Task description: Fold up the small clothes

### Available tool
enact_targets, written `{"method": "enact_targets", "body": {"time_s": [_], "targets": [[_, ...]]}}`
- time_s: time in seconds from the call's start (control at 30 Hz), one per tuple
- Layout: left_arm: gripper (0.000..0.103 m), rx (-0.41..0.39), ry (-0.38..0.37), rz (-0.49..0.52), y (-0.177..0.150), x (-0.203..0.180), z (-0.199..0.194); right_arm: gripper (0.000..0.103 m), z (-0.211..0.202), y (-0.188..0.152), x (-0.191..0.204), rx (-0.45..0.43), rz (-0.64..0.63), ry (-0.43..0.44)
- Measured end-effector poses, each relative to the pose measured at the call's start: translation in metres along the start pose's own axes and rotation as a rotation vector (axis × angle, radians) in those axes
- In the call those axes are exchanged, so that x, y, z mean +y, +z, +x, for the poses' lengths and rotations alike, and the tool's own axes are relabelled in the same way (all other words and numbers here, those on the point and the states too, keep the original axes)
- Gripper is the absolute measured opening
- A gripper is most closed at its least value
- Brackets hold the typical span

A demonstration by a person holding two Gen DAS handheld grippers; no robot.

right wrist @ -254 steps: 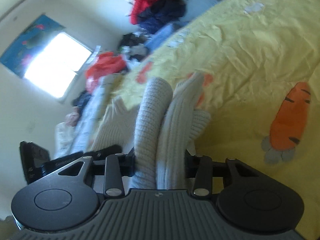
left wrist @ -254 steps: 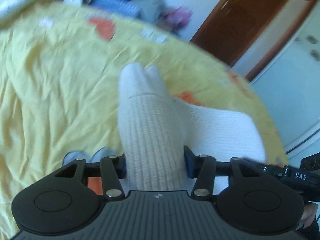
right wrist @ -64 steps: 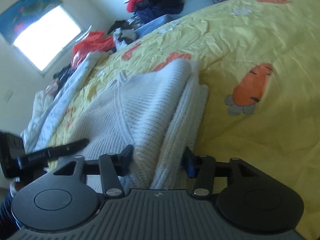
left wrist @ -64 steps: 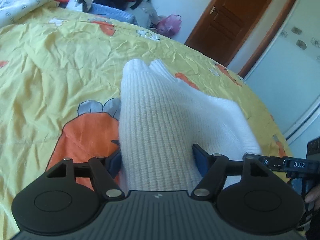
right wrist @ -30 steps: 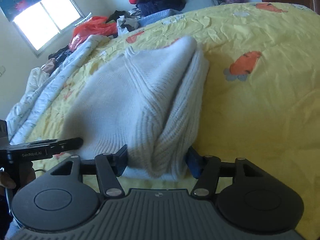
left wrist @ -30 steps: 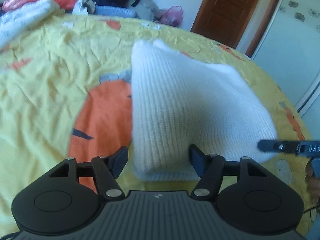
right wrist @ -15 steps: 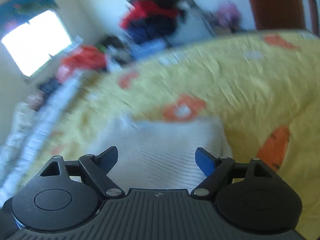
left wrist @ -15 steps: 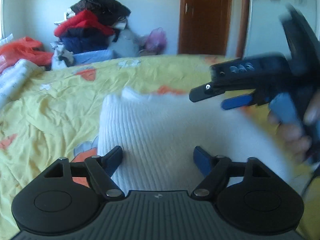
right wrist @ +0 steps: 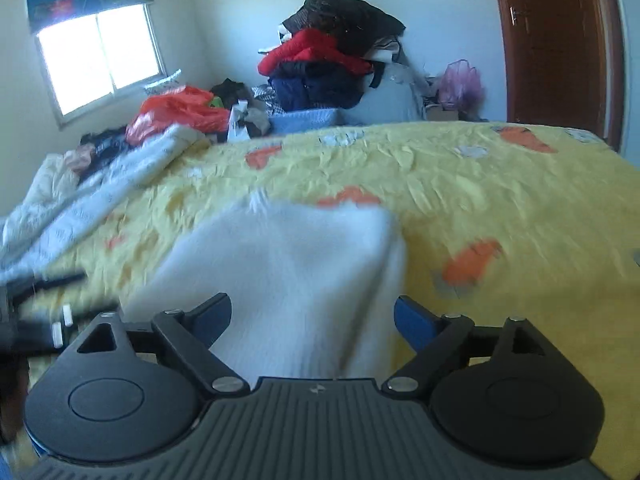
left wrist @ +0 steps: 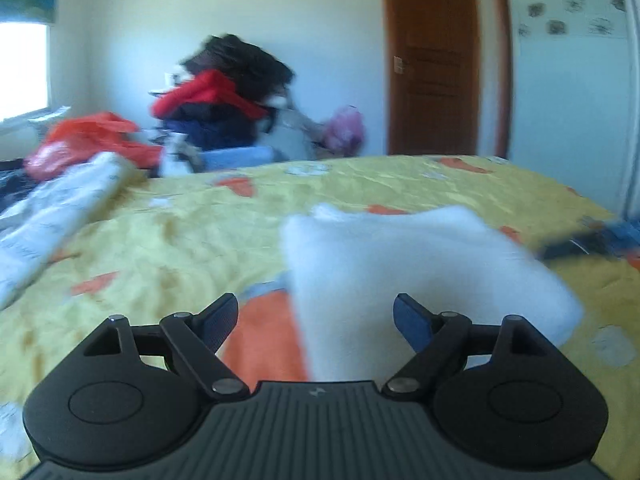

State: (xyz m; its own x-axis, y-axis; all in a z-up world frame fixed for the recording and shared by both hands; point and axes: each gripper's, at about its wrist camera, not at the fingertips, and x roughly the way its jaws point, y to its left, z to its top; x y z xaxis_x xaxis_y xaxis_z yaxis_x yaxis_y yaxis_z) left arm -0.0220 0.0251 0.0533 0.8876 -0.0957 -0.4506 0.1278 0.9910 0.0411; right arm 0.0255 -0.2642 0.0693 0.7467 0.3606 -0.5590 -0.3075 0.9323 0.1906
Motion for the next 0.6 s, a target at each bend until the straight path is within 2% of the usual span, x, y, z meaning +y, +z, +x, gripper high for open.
{"method": "enact_targets", "body": {"time_s": [0.1, 0.17, 0.23, 0.37, 0.43, 0.5, 0.53, 0.57, 0.6], "targets": [[0.086, 0.007, 0.043, -0.145, -0.014, 0.009, -0.004, 0.091, -0.012, -0.037, 0.007, 0.023, -0.046, -0.079], [0.086, 0.019, 0.013, -0.191, -0.026, 0.001, -0.005, 0.091, -0.011, -0.054, 0.009, 0.046, -0.022, -0.097], [0.086, 0.037, 0.004, -0.143, -0.039, -0.021, -0.006, 0.091, -0.007, -0.066, 0.011, 0.068, 0.026, -0.112], [0.086, 0.087, -0.015, -0.053, -0.058, -0.052, -0.010, 0.093, 0.004, -0.088, 0.019, 0.109, 0.017, -0.168], [0.087, 0.116, 0.004, -0.036, -0.062, -0.057, -0.004, 0.102, 0.004, -0.096, 0.026, 0.083, -0.001, -0.191], [0.088, 0.188, 0.035, -0.041, -0.063, -0.056, 0.007, 0.102, 0.007, -0.100, 0.031, 0.075, -0.004, -0.222], [0.090, 0.225, 0.038, -0.063, -0.064, -0.053, 0.012, 0.102, 0.009, -0.101, 0.033, 0.076, -0.008, -0.241], [0.100, 0.221, 0.038, -0.083, -0.065, -0.050, 0.012, 0.103, 0.011, -0.103, 0.037, 0.075, -0.019, -0.264], [0.103, 0.235, 0.046, -0.112, -0.065, -0.046, 0.015, 0.103, 0.014, -0.105, 0.040, 0.072, -0.037, -0.283]]}}
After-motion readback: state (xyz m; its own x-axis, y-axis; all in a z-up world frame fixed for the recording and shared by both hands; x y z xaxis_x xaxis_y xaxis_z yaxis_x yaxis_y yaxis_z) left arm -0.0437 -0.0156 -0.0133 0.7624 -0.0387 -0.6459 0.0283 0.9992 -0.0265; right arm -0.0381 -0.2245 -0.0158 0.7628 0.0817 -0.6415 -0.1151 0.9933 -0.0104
